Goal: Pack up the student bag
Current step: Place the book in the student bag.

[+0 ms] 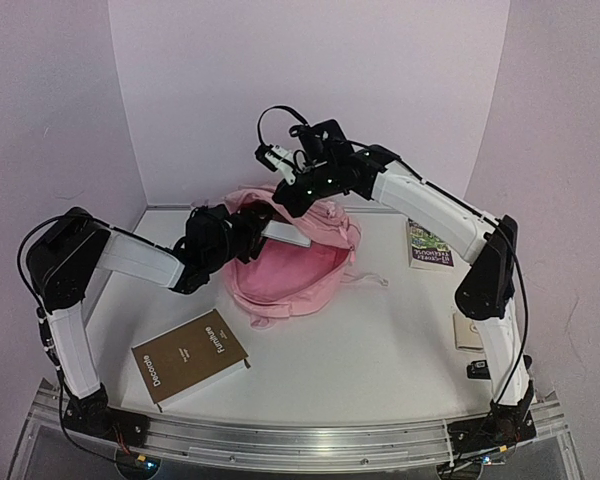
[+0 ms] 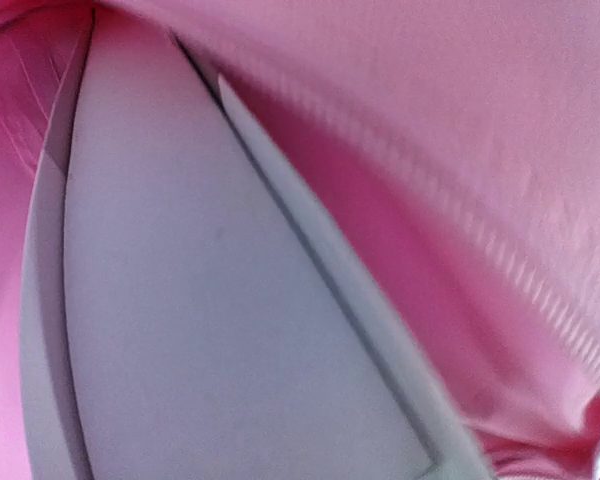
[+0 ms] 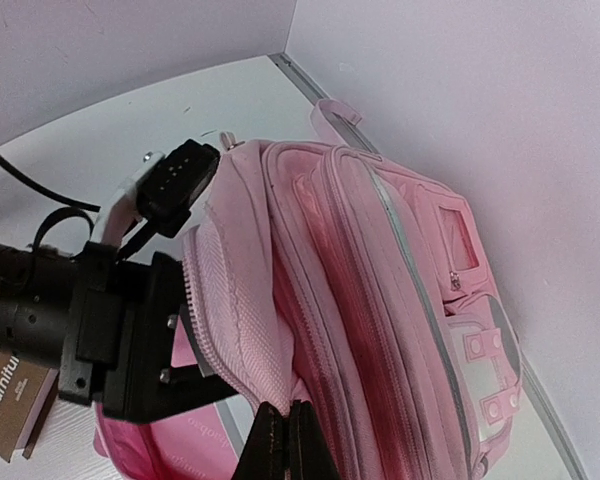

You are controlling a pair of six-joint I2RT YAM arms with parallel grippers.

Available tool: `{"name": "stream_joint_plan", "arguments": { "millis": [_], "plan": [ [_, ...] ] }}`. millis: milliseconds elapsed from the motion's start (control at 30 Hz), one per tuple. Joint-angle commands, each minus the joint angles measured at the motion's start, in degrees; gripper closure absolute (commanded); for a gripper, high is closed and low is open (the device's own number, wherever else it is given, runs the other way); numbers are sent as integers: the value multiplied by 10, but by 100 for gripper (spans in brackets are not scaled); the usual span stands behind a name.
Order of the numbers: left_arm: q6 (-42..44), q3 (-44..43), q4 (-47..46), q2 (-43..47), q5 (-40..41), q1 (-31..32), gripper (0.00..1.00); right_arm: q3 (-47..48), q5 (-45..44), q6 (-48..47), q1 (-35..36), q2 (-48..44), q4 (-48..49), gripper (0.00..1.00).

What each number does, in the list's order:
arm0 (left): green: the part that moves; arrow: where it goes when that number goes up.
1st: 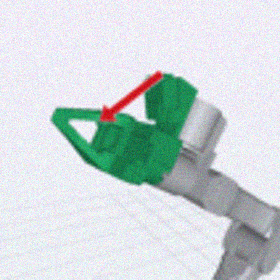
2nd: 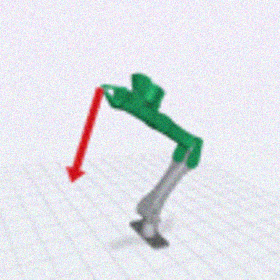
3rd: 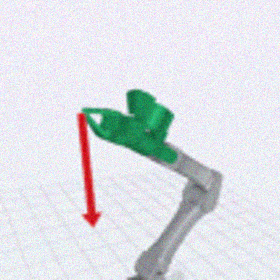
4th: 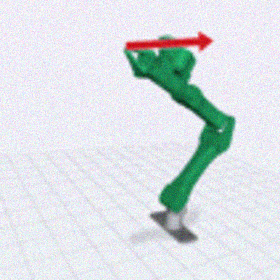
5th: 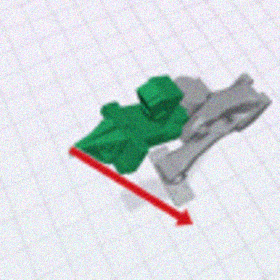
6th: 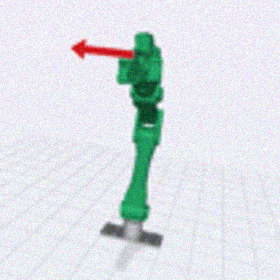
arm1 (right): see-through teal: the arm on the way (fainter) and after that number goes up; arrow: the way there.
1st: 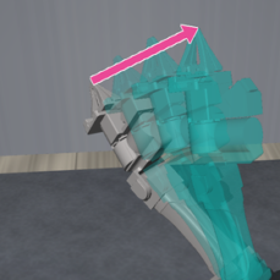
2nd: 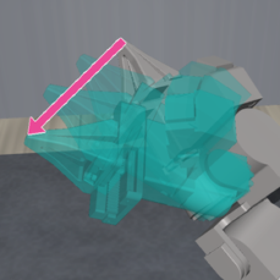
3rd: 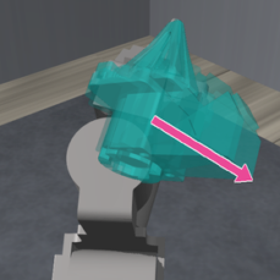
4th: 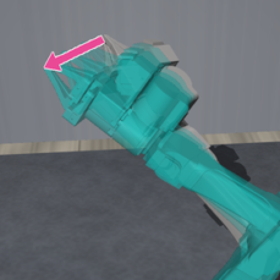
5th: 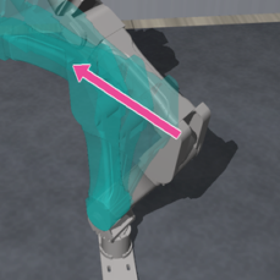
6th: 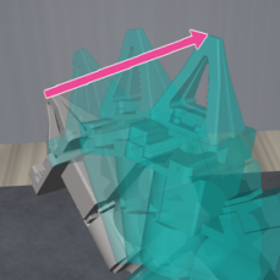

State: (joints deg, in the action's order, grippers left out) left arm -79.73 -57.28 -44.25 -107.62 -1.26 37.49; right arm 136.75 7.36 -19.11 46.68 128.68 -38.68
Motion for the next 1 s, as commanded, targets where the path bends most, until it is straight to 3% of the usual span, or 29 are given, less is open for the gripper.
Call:
{"name": "stream_joint_plan", "arguments": {
  "millis": [0, 233, 367, 500, 533, 700, 900, 967],
  "plan": [
    [-2, 14, 21, 8, 6, 11, 45, 43, 7, 13, 2, 2, 58, 100],
    [6, -6, -75, -71, -42, 13, 96, 39, 40, 31, 3, -10, 57, 100],
    [24, -35, -143, -125, -95, 10, 100, 23, 68, 36, 3, -28, 58, 100],
    [10, -67, -152, -158, -106, 9, 99, 9, 77, 34, 4, -34, 57, 100],
    [6, -69, -145, -160, -97, 9, 96, 7, 78, 34, 5, -34, 57, 100],
    [-7, -51, -72, -129, -39, 5, 56, -3, 66, 30, 5, -29, 58, 100],
    [-5, -8, 31, -41, 5, 22, 22, 9, 40, 21, 0, -8, 59, 100],
    [-3, 0, 67, -13, 26, 30, 17, 14, 36, 21, -4, 1, 59, 100]
  ]
}}
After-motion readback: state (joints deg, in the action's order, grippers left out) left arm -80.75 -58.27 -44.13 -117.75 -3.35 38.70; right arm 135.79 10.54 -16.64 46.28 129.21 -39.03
